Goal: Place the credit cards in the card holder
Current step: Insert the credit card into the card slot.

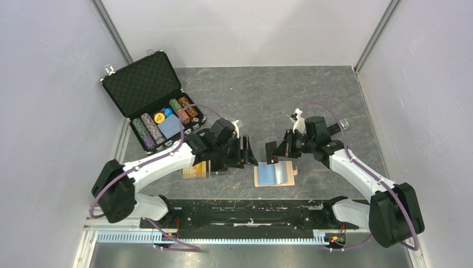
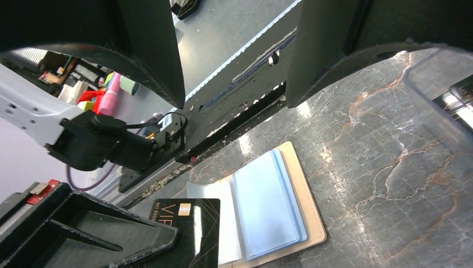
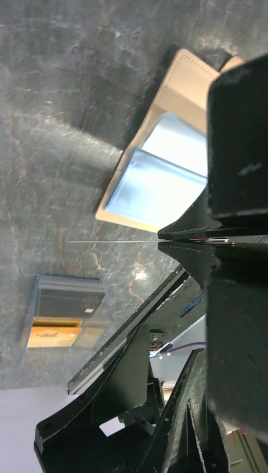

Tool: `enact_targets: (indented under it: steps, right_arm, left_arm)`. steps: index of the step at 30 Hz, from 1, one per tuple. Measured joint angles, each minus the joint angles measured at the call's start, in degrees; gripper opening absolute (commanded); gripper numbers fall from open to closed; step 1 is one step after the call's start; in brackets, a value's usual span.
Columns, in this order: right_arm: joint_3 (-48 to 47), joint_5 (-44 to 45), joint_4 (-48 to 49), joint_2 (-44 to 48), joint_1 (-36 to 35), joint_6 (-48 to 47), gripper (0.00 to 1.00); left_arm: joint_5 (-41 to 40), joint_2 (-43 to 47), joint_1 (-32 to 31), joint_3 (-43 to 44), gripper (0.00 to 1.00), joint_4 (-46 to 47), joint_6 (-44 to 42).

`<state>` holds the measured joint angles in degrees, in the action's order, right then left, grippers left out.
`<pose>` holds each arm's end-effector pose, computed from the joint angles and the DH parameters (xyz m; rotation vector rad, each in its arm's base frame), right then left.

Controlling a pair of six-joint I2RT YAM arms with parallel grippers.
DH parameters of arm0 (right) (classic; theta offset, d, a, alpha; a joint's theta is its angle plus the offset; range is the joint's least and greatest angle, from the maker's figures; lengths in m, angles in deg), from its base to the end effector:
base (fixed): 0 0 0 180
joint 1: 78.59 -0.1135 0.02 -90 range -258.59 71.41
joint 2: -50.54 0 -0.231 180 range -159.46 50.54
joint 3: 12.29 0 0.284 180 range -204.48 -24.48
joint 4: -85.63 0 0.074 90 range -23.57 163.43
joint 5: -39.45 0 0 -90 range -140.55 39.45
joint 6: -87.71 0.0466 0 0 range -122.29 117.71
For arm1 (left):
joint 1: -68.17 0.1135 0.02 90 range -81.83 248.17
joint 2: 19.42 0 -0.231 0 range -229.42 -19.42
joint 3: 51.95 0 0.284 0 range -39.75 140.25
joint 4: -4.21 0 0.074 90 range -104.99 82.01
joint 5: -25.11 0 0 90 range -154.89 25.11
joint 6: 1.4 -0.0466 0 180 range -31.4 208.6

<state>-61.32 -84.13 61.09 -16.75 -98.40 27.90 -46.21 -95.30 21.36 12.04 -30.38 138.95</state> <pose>0.2578 0.1203 0.1609 -0.0982 2.4255 1.1025 0.2101 -0.2456 0.1933 0.0925 2.6684 -1.0874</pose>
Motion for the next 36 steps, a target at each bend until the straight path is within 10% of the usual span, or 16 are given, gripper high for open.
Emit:
enact_targets:
  steps: [15,36]
  right_arm:
    - [8.13,0.61,-4.07,3.5,3.41,-2.73,0.0]
    - [11.72,2.38,-4.5,2.69,5.05,-5.18,0.0]
  left_arm:
    - [-8.74,-15.63,-5.64,4.94,0.41,-3.32,-0.28]
    - [-13.42,-29.29,-7.61,13.25,0.26,-6.56,-0.81]
